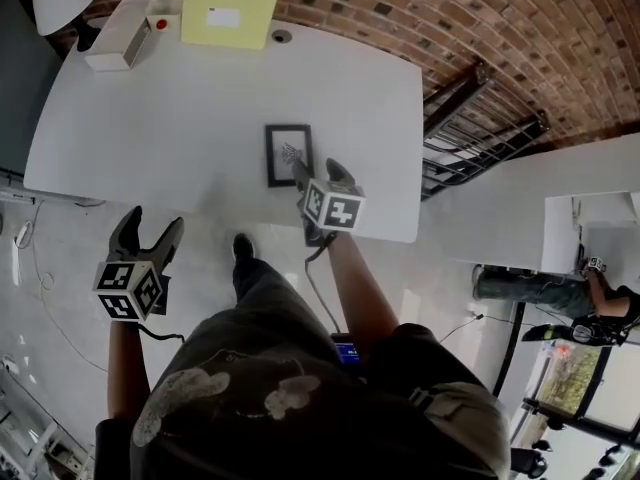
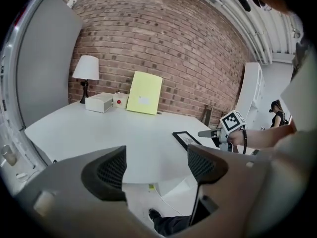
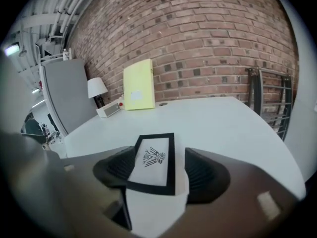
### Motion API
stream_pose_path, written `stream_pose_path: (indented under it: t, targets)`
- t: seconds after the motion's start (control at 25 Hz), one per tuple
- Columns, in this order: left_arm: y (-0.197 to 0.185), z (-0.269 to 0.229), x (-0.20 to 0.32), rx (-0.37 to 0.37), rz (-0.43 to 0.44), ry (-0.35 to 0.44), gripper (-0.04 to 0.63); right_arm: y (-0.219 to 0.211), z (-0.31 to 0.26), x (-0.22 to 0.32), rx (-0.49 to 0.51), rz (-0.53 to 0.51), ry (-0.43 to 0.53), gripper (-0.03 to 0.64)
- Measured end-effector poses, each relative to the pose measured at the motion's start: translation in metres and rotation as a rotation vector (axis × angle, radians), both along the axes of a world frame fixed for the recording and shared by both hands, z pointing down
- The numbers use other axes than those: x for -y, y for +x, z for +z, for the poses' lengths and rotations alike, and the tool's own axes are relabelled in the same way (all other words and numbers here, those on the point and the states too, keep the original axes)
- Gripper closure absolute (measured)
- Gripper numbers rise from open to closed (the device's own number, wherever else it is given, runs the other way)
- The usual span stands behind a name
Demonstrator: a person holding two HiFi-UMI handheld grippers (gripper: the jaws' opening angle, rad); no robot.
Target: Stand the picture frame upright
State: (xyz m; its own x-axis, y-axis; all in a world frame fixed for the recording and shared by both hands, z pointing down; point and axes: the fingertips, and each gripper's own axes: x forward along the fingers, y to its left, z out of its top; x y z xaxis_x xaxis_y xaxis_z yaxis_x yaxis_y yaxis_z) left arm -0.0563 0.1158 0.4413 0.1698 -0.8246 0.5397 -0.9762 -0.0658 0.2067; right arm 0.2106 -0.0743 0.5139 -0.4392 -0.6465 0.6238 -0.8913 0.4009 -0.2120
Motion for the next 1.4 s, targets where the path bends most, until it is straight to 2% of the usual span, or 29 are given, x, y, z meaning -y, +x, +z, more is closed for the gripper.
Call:
stream_pose_path:
  t: [0.24, 0.4, 0.44, 0.52, 0.6, 0.84, 0.92, 1.04, 1.2, 1.28, 1.4]
  targets:
    - [0.005, 0.014, 0.058, 0.013, 0.053, -0.054, 0.209, 0.003, 0.04, 0.031, -0.051, 0.016, -0.077, 0.308]
    - [0.004, 0.016, 0.081, 0.027, 0.057, -0.07, 0.209, -0.001, 0.051, 0.039, -0.112, -0.037, -0.08, 0.314]
    - [0.004, 0.017, 0.086, 0.028, 0.061, -0.076, 0.209, -0.002, 0.054, 0.04, -0.133, -0.051, -0.08, 0.339]
    - [0.002, 0.017, 0.096, 0.036, 0.068, -0.072, 0.209, -0.002, 0.058, 0.043, -0.173, -0.059, -0.078, 0.343]
    - [0.002, 0.018, 0.105, 0.041, 0.083, -0.07, 0.209, 0.0, 0.059, 0.043, -0.203, -0.05, -0.073, 0.456]
    - [-0.004, 0.015, 0.135, 0.038, 0.135, -0.068, 0.209, 0.0, 0.062, 0.041, -0.168, -0.029, -0.135, 0.471]
    - [-0.007, 0.016, 0.146, 0.027, 0.161, -0.059, 0.209, -0.003, 0.062, 0.043, -0.148, -0.018, -0.166, 0.525]
    - [-0.006, 0.019, 0.156, 0.012, 0.236, -0.059, 0.209, -0.004, 0.06, 0.044, -0.151, 0.021, -0.198, 0.545]
    - [-0.016, 0.017, 0.168, 0.037, 0.362, -0.052, 0.209, -0.021, 0.037, 0.047, -0.215, 0.005, -0.133, 0.545]
    - [-0.028, 0.017, 0.177, 0.044, 0.392, -0.04, 0.209, -0.036, 0.024, 0.049, -0.243, -0.024, -0.09, 0.545]
    - [-0.044, 0.01, 0.19, 0.036, 0.416, -0.017, 0.209, -0.056, -0.002, 0.059, -0.228, -0.037, -0.022, 0.545]
